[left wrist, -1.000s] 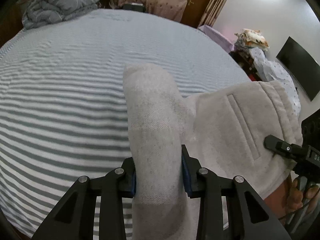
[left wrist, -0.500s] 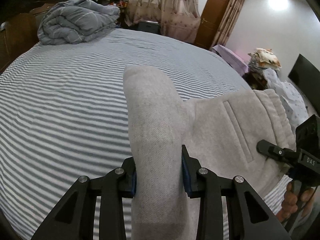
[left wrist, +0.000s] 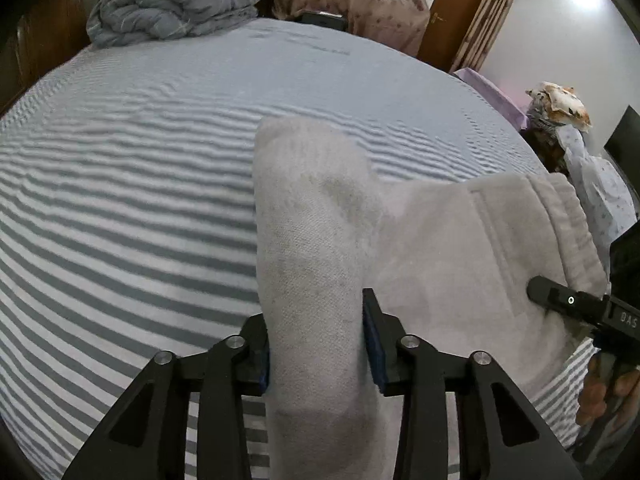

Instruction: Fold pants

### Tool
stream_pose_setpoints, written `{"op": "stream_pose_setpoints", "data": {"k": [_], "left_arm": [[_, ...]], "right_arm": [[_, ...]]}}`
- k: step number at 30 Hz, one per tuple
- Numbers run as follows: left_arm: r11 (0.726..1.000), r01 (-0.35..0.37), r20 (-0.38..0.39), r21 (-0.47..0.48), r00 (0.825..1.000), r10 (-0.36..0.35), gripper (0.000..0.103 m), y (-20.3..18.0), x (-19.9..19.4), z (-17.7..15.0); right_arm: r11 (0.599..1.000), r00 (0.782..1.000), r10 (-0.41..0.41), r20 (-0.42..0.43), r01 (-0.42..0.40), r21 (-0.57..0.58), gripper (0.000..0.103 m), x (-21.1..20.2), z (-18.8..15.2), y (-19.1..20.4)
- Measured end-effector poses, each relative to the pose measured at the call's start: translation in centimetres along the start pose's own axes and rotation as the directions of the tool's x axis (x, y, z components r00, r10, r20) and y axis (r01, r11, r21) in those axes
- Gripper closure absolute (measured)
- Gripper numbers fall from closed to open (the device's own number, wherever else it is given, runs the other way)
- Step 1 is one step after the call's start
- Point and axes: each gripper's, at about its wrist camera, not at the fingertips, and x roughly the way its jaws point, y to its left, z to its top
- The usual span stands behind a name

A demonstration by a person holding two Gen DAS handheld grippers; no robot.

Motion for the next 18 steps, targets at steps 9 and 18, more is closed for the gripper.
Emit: {"op": "stream_pose_setpoints", "data": {"k": [9, 18], "left_arm": [[1.0, -0.014, 0.004, 0.007, 1.0, 0.014, 0.035, 0.6, -0.5, -2.6], [0.997, -0.057, 0.038, -0.06, 0.998, 0.059, 0.029, 0.5, -1.7, -5.5]], "right_arm": [[0.987, 0.987, -0.158, 0.033, 0.158, -0.003, 0.021, 0.0, -2.6, -0.6], [0.963, 0.965, -0.255, 0.063, 0.259, -0.071, 0.019, -0.5, -4.5, 0.4]]}}
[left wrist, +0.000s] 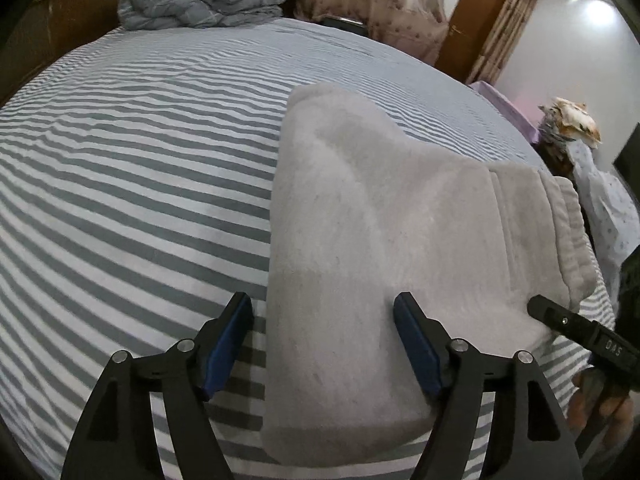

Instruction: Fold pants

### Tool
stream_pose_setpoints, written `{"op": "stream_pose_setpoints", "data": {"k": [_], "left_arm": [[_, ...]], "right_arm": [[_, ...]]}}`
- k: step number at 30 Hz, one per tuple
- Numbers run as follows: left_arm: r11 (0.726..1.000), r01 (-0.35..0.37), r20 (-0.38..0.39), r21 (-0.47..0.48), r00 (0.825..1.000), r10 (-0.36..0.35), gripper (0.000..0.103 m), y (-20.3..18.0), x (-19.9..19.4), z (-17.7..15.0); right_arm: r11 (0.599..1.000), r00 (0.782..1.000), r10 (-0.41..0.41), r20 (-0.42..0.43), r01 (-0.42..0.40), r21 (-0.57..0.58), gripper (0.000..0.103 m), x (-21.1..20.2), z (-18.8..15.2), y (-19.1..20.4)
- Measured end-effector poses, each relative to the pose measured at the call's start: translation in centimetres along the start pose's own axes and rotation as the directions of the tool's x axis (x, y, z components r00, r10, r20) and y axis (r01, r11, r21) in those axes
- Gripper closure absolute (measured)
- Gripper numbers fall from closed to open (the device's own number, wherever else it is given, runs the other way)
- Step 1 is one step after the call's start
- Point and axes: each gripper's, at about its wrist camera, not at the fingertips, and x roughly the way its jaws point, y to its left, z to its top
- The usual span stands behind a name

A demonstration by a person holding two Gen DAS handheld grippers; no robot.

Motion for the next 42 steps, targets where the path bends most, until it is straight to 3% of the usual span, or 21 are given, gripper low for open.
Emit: {"op": "stream_pose_setpoints", "data": {"k": [6, 13, 27, 42], "left_arm": [[0.989, -0.132, 0.047, 0.064, 0.991, 0.129, 0.029, -2.5, -3.6, -1.4], [0.97, -0.204, 0.071, 0.131, 0.978, 0.196, 0.028, -4.7, -7.3, -4.5], [0.962, -0.251, 0.097, 0.105, 0.966, 0.241, 0.026, -5.9, -13.2, -9.1], [0.958, -0.259, 0.076, 0.122, 0.965, 0.251, 0.026, -6.2, -14.4, -11.1]], "right_arm": [[0.987, 0.991, -0.113, 0.066, 0.12, -0.11, 0.018, -2.7, 0.3, 3.2], [0.967, 0.976, -0.168, 0.138, 0.19, -0.169, 0.016, -7.0, -2.1, 5.5], [0.944, 0.964, -0.192, 0.186, 0.233, -0.234, 0.01, -13.0, -7.8, 9.9], [0.926, 0.962, -0.217, 0.166, 0.257, -0.277, 0.008, -13.6, -10.4, 11.6]]}}
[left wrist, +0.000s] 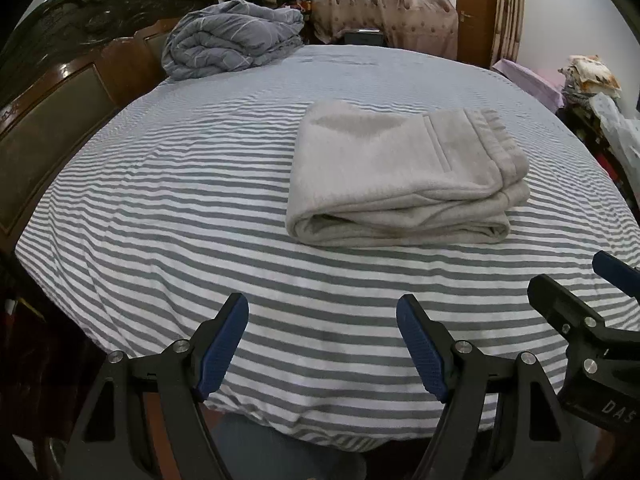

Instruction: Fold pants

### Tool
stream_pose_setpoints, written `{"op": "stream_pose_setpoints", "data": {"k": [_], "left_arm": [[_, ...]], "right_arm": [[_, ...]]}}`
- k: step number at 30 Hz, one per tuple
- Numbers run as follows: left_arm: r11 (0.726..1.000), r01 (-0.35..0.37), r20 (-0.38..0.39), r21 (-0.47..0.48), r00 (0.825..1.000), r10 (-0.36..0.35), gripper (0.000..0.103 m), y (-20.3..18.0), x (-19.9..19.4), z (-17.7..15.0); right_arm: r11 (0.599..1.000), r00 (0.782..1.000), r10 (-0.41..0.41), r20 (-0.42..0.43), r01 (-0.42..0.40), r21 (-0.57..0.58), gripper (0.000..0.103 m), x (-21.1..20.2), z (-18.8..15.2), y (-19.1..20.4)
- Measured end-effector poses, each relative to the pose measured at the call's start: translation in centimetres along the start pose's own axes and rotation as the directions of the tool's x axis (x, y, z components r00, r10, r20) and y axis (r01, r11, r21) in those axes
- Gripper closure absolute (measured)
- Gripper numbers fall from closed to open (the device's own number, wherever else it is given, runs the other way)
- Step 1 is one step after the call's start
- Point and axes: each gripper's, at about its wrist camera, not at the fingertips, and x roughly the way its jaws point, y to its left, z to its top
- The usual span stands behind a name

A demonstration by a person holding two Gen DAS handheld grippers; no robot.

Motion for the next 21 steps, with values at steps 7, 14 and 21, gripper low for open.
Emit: {"op": "stream_pose_setpoints", "data": {"k": [7, 14, 21], "left_arm": [[1.0, -0.015, -0.013, -0.015, 1.0, 0.015, 0.026, 0.3, 0.0, -0.6], [1.0, -0.013, -0.023, -0.022, 1.0, 0.012, 0.026, 0.6, 0.1, -1.0], [1.0, -0.01, -0.033, -0.018, 0.999, 0.009, 0.026, 0.4, 0.3, -1.5]], "right_arm": [[1.0, 1.0, -0.021, -0.018, 0.021, -0.017, 0.007, 0.1, -0.5, 0.6], [0.999, 0.999, -0.026, -0.023, 0.025, -0.032, 0.007, 0.2, -0.9, 0.9], [0.999, 0.999, -0.025, -0.025, 0.024, -0.029, 0.007, 0.0, -1.1, 0.5]]}}
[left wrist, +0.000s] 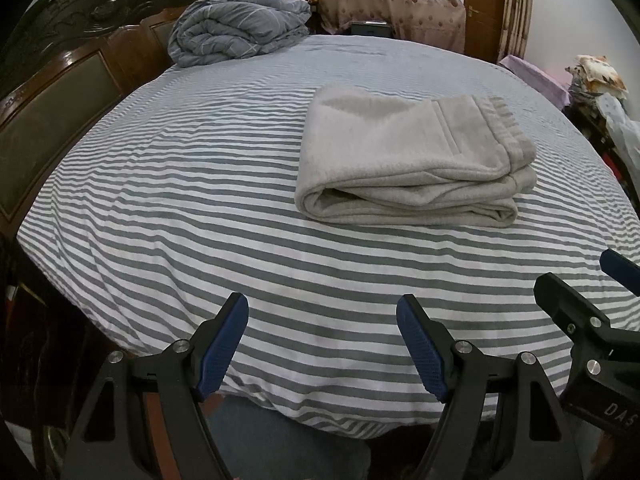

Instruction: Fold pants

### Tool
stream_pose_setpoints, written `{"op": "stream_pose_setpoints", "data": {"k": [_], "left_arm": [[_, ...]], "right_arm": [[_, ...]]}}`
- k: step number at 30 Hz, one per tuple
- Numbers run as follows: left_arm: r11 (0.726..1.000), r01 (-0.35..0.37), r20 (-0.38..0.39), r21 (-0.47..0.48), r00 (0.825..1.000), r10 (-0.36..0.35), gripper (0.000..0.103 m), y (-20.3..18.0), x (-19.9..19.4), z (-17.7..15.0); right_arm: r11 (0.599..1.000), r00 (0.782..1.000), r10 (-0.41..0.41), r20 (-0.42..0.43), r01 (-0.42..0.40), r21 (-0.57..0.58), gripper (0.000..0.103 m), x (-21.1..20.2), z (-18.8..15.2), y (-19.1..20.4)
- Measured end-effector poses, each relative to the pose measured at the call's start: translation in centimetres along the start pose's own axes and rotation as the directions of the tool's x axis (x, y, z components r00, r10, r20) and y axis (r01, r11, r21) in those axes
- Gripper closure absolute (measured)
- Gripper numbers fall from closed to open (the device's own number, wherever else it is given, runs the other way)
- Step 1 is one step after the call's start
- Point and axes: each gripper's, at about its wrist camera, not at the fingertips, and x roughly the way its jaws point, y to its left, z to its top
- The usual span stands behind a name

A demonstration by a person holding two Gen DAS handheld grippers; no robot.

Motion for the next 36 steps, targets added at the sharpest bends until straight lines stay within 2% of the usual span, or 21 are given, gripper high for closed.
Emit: {"op": "stream_pose_setpoints", "data": {"k": [36], "left_arm": [[1.0, 0.012, 0.0, -0.003, 1.0, -0.012, 0.026, -0.41, -0.14, -0.29]], "right_arm": [[1.0, 1.0, 0.006, -0.01, -0.006, 0.009, 0.007, -0.08, -0.44, 0.56]]}}
